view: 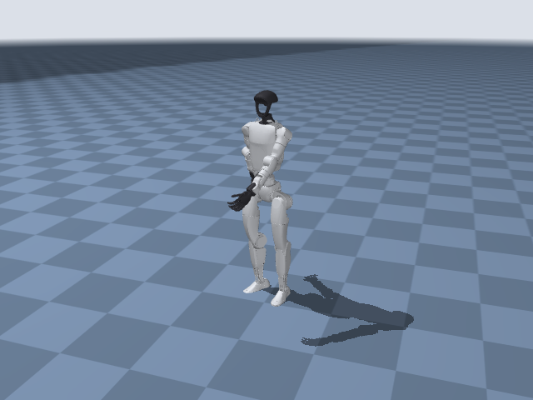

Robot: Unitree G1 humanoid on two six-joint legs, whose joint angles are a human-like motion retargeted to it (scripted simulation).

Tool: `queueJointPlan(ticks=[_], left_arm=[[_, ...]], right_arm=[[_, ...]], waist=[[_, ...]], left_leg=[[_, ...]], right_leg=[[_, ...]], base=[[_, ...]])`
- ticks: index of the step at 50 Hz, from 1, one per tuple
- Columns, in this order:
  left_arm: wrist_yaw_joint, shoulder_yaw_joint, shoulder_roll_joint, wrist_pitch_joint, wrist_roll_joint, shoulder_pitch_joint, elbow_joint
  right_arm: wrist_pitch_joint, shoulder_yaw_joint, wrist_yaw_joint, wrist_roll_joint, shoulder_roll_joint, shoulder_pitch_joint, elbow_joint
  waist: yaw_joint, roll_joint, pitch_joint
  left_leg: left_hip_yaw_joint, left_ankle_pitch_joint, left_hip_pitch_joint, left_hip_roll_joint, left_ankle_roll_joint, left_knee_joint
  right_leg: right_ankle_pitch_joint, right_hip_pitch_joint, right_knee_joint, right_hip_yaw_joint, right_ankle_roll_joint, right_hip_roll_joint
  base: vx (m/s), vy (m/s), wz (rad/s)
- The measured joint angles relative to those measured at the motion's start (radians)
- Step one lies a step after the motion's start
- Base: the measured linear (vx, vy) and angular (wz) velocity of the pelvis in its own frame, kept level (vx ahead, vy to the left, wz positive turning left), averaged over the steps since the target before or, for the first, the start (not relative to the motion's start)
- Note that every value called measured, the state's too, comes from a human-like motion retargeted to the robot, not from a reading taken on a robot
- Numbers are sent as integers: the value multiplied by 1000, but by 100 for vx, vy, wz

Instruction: Upper body actions

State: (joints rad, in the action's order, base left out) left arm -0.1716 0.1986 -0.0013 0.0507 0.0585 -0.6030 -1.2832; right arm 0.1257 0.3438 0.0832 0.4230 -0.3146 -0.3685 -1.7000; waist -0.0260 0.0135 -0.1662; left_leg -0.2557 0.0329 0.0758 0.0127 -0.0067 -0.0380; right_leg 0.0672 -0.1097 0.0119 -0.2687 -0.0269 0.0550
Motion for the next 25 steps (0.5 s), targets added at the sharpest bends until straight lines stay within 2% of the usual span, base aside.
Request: queueJointPlan(ticks=[5,8,10,13,17,20,22,25], left_arm=[[-26,-53,47,41,46,5,97],[2,-89,49,21,87,58,71],[16,-93,36,1,104,116,23],[14,-53,14,-32,125,237,-102],[45,51,29,-110,168,437,-331],[77,106,70,-231,186,648,-417],[66,119,89,-307,206,822,-417],[56,135,105,-333,268,1035,-417]], right_arm=[[-52,126,28,-129,-20,-80,0],[-49,114,34,-200,1,-70,0],[-32,55,26,-232,19,-33,0],[6,-122,-9,-211,49,73,0],[26,-346,-94,15,110,317,0],[-44,-457,-181,195,184,552,0],[-106,-487,-217,264,257,683,48],[-184,-501,-262,263,347,800,225]], waist=[[2,-6,11],[-16,-7,16],[-30,-7,17],[-62,-11,21],[-109,-20,34],[-82,-26,39],[-112,-30,46],[-97,-36,48]], left_leg=[[-2,-3,-3,3,-1,4],[6,-2,-3,5,0,4],[13,0,-2,7,1,3],[15,-2,-12,7,2,-1],[-14,-10,-46,2,2,-8],[-8,-22,-71,-4,-11,-13],[-68,-20,-76,-13,-8,-14],[-85,-27,-88,-22,-16,-20]], right_leg=[[-1,6,0,-1,-2,4],[-4,12,-1,-10,-3,6],[-6,13,-1,-18,-3,6],[-8,17,2,-23,-3,3],[-1,19,11,5,0,-8],[-1,18,19,0,9,-4],[9,9,21,57,5,-24],[13,0,24,72,7,-34]], base=[[0,0,0],[0,0,0],[-2,2,9],[0,4,-2],[0,5,-37],[-1,1,-20],[1,-3,-96],[-2,-5,-40]])
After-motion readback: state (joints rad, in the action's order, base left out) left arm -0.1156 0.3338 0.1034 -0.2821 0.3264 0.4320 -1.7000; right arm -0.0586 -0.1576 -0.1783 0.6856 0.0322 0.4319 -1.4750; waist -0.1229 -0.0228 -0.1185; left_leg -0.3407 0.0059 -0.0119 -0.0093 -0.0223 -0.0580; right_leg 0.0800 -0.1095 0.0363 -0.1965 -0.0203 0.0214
